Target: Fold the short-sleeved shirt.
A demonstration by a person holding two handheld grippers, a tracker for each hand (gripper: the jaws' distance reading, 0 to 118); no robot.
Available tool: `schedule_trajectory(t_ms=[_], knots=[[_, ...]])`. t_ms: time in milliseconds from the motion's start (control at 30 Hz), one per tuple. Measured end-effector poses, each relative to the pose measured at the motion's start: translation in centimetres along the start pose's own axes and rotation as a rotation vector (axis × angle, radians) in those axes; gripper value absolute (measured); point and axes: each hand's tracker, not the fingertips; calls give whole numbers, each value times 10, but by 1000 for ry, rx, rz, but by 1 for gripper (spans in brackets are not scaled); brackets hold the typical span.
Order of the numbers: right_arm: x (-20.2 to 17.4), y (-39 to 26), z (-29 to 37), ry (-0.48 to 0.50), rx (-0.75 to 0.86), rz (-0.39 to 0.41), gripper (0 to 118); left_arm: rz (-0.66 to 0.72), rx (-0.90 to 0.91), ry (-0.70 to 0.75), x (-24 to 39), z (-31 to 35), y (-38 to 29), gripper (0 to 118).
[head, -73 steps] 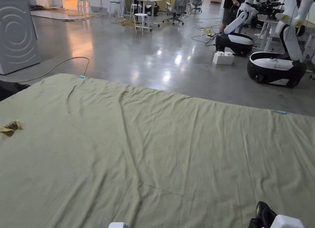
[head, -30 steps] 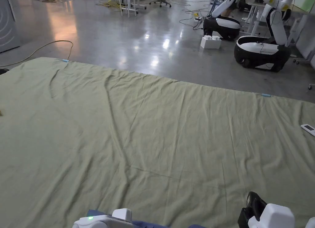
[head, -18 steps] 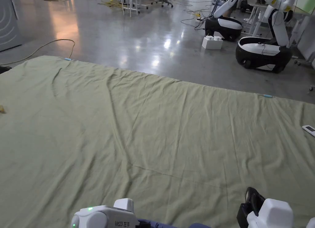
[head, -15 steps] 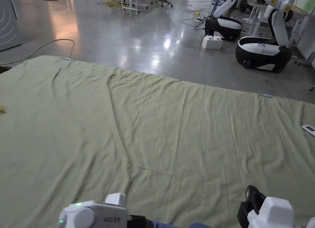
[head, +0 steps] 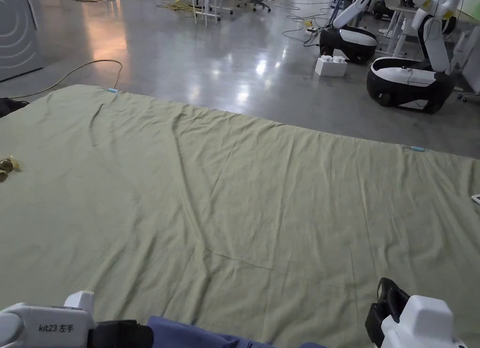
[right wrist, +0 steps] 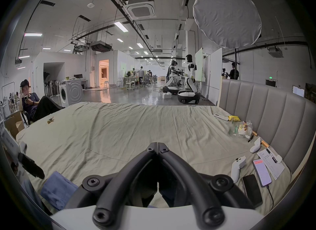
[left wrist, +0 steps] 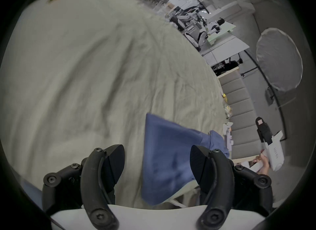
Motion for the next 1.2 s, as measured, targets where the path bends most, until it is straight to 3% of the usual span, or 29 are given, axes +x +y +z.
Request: schedule_trajectory(t_ms=[100,200,267,333,433,533,767,1200], knots=[[-2,-1,-1,1,-6,-5,1,75,-47,-127,-21,-25,-11,80],[-2,-3,-1,5,-20,-22,1,111,25,-255,-27,-32,-15,80],[-3,-4,-1,4,-21,-23,1,160,-4,-273,-27,-39,-17,75],[-4,-5,-1,4,-23,-21,1,108,-26,-264,-15,-45,-21,62],[-5,-5,0,3,-25,-22,1,13,-36,-183,-7,-56,-26,20],[-4,-4,1,0,-27,-25,1,78,-28,-196,-5,-56,-26,16],[1,-1,4,-5,-22,-9,1,-6,71,-143,19,-13,-11,13],[0,-2,1,6,-21,-7,1,-273,235,319,80,95,37,13]])
